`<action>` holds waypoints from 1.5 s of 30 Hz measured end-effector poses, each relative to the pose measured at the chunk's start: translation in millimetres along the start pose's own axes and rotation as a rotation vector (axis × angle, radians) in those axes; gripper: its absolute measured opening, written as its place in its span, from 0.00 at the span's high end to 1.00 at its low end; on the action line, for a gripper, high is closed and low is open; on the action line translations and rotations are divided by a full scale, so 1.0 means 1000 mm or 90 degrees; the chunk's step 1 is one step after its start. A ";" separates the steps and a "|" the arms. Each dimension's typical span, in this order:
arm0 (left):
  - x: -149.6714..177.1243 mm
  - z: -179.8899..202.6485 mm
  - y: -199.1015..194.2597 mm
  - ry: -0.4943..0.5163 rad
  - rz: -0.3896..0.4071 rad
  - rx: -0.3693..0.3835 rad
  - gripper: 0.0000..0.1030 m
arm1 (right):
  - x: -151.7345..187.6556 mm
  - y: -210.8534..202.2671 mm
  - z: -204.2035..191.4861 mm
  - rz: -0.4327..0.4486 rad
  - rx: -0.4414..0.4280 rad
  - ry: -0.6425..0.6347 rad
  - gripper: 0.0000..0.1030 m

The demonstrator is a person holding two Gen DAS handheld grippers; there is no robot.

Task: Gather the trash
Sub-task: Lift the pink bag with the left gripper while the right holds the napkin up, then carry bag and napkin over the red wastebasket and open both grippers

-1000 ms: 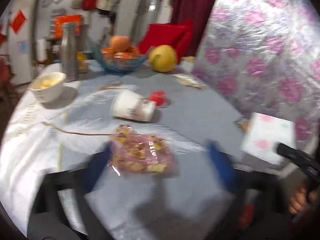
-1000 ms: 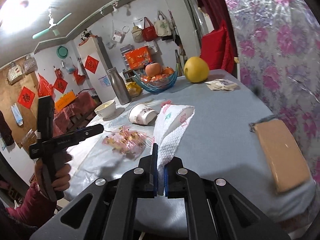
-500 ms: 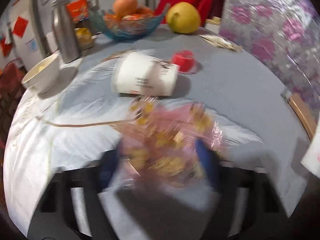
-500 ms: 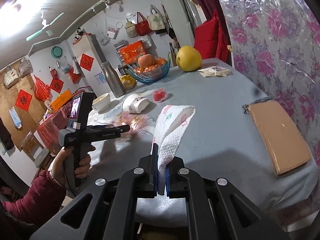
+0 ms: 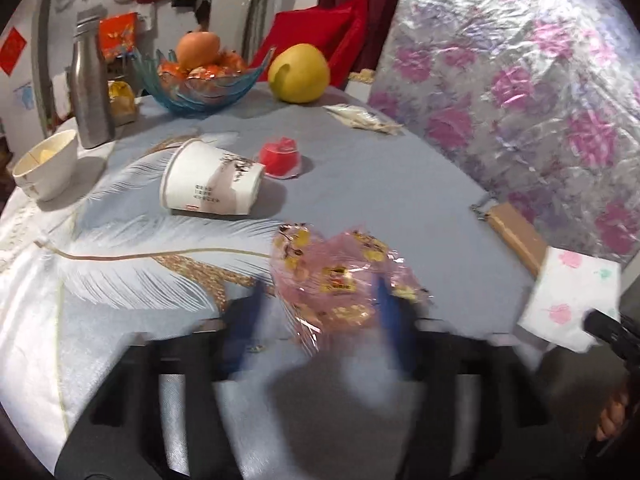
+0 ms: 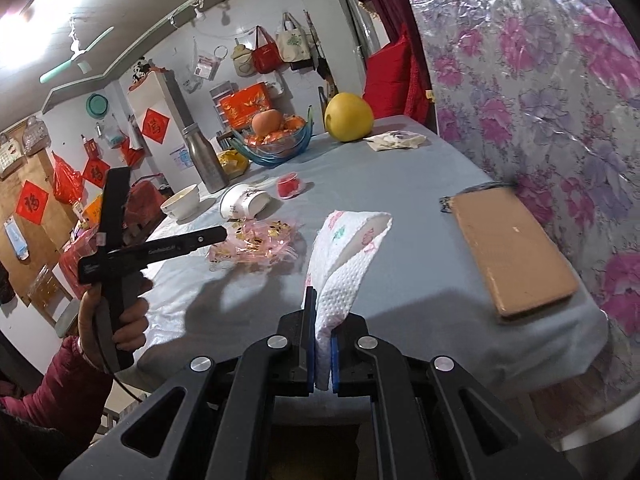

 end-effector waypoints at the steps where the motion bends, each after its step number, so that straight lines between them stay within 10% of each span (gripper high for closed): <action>1: -0.001 -0.002 0.002 -0.009 0.001 -0.012 0.09 | 0.001 -0.002 0.001 0.001 0.000 0.001 0.92; 16: 0.005 0.044 0.077 0.140 -0.094 -0.127 0.06 | 0.006 0.008 0.022 -0.017 -0.006 0.034 0.92; 23: 0.003 0.035 0.058 0.041 -0.079 0.012 0.50 | 0.008 0.005 0.031 -0.009 -0.001 0.045 0.92; 34: 0.000 0.073 -0.022 0.050 0.000 0.115 0.50 | 0.017 -0.043 0.040 -0.004 0.035 0.039 0.94; 45: 0.048 0.164 -0.046 0.141 -0.034 0.203 0.50 | 0.137 -0.072 0.128 -0.132 0.177 0.131 0.93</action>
Point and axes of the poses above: each gripper's, at about its wrist camera, not at the fingertips, and y roughly the way its jaws point, z to its right, x to its underside, the point moved 8 cm from there along y, roughly the way its jaws point, and after that the axes turned 9 degrees about -x, right-handed, at the moved point
